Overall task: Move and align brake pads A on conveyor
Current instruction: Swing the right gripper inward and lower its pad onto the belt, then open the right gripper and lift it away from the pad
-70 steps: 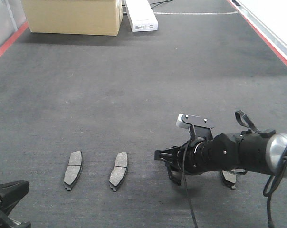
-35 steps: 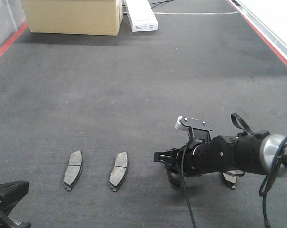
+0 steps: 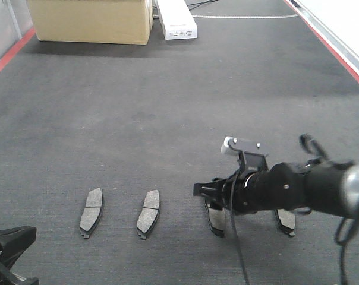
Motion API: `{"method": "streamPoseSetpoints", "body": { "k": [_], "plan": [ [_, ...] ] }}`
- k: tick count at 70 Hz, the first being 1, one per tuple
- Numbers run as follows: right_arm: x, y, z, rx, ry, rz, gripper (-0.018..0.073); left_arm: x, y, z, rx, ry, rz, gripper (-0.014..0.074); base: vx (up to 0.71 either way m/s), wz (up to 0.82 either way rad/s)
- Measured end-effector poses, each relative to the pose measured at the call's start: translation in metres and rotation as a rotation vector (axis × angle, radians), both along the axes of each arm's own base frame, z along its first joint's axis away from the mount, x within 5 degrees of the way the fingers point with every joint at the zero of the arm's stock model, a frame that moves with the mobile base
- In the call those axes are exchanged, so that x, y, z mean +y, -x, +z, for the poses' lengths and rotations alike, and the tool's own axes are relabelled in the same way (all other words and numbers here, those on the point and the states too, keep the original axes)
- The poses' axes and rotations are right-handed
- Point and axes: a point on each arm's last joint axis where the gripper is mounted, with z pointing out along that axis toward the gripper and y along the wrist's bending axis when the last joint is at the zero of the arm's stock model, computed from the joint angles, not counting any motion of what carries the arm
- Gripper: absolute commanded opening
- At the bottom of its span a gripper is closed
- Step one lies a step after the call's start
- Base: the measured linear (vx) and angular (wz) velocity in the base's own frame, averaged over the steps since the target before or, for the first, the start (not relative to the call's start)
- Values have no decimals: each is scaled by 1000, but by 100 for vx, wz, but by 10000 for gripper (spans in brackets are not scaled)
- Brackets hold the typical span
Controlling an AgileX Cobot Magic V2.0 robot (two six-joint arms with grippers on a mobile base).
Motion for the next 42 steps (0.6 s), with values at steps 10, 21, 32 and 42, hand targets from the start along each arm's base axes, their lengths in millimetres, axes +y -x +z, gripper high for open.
{"method": "streamPoseSetpoints", "body": {
  "k": [10,21,32,42],
  "plan": [
    [-5,9,25,-51,37,67,173,0,0,0,0,0,0,-6,0,0],
    [-20,35,44,-131,88,124,-14,0,0,0,1,-1,0,-6,0,0],
    [-37,68,60,-206,111,155,-3,0,0,0,1,-1,0,-6,0,0],
    [-53,98,77,-305,113,170,-2,0,0,0,1,-1,1,-6,0,0]
  ]
}}
